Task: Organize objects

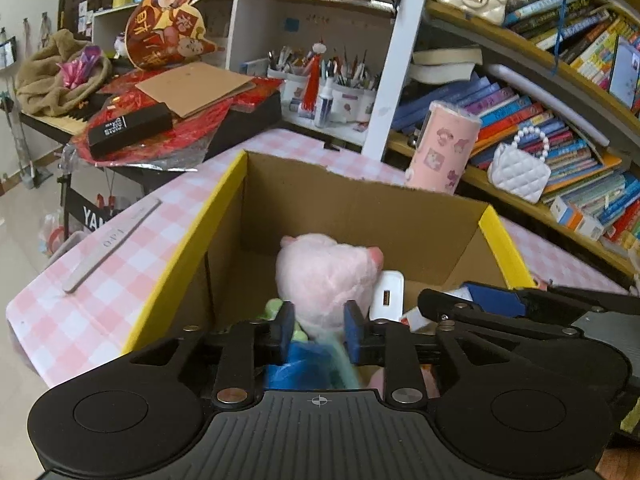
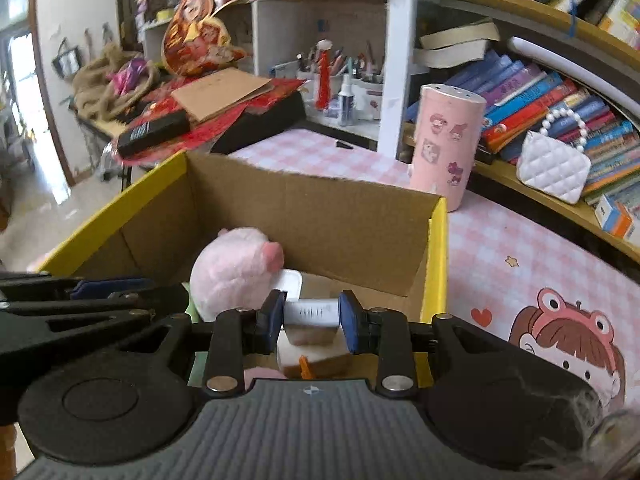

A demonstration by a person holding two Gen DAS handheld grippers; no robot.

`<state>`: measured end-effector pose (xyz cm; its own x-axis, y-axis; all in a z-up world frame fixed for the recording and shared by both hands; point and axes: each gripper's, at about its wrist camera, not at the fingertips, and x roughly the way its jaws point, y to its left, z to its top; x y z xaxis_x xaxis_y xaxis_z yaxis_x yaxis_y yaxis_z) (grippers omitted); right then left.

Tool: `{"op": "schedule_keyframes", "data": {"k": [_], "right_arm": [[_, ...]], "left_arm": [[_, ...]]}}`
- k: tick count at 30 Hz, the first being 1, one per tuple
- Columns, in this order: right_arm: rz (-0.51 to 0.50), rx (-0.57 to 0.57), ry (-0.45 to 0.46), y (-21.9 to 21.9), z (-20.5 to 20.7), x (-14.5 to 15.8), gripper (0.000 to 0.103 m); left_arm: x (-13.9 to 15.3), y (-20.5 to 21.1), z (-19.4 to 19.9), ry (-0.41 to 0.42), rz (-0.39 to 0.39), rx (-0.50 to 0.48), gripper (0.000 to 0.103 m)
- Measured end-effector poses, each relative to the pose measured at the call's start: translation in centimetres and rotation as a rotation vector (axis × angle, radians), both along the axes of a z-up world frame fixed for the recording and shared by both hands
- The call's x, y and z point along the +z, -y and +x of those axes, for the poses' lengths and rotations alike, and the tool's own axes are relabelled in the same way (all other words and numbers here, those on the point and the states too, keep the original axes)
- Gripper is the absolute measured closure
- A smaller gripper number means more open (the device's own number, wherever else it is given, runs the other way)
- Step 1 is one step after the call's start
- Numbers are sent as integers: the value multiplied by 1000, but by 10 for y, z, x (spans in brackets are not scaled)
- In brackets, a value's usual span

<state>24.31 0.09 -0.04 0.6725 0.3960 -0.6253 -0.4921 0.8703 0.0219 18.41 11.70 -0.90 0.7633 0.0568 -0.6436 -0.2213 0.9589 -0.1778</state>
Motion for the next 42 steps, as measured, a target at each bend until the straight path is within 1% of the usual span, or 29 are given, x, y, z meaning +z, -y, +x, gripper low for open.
{"op": "schedule_keyframes", "data": {"k": [1,2,3,4,5,10,12,14,15,17,20,24,27,29,33,37,39,42], "right_arm": [[17,-11,1,3,0,2,72],[29,-25,8,7,0,5,71],[42,-40,19,11,-2,8,71],[60,-55,31,16,-4,13,70],[73,-71,39,20,-6,16,70],[119,-162,92,42,-27,36,70],[124,-199,113,50,-40,41,70],[125,-238,137,59,-56,46,69],[123,-265,151,65,-65,48,69],[112,-328,173,76,-84,50,68],[91,-416,183,93,-111,49,68],[56,-504,182,108,-150,40,68],[39,-551,146,114,-176,30,68],[23,-572,129,114,-193,24,68],[-4,-598,125,110,-223,14,68],[-28,-636,123,110,-248,4,68],[-42,-667,122,112,-262,1,68],[-54,-707,101,117,-279,-4,64]], "left_arm": [[2,-1,-1,10,-8,6,65],[5,-2,-4,25,-16,6,58],[9,-2,-7,44,-20,2,53],[12,-2,-9,61,-20,-1,46],[17,-1,-14,86,-18,-6,42],[36,7,-31,158,-10,-40,37],[42,9,-38,175,-4,-50,31],[47,11,-49,198,4,-59,27],[50,12,-54,207,9,-63,25],[54,14,-66,227,23,-71,17],[55,18,-83,240,34,-92,12],[50,24,-105,224,34,-138,10],[42,29,-121,209,63,-155,10],[34,32,-131,182,106,-149,10],[22,34,-154,135,104,-152,10],[15,42,-172,91,125,-184,10],[14,48,-180,87,142,-206,10],[13,59,-191,92,160,-241,7]]}}
